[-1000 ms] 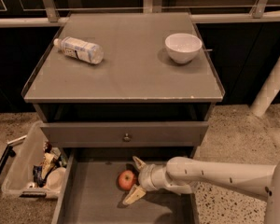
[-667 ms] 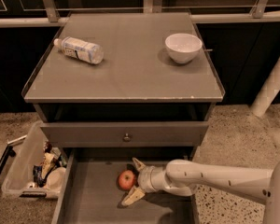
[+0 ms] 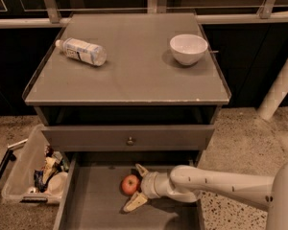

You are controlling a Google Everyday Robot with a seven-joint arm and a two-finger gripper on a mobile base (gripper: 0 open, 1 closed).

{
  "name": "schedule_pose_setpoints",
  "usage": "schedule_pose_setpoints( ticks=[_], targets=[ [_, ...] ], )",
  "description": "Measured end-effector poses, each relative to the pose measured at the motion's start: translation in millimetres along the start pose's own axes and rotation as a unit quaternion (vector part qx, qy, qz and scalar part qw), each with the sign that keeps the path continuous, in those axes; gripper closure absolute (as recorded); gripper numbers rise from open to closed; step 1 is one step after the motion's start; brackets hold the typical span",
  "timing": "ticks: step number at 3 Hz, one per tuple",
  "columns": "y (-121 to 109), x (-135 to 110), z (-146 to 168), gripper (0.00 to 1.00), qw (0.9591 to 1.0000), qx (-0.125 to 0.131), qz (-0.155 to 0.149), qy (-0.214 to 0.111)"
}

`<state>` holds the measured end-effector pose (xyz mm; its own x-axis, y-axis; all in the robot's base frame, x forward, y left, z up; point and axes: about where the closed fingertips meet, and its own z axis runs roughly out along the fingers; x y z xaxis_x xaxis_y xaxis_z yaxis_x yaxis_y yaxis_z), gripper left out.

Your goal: Pick apple from middle drawer and place on counter

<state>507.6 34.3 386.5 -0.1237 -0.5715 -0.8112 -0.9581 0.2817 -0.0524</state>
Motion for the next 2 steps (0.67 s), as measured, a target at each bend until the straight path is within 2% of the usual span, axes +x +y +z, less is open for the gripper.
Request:
schedule_pose_setpoints(
  ticks=[2],
  targets=[
    [0.0,0.0,0.0,0.43,1.0,0.0,0.0,0.0]
  ],
)
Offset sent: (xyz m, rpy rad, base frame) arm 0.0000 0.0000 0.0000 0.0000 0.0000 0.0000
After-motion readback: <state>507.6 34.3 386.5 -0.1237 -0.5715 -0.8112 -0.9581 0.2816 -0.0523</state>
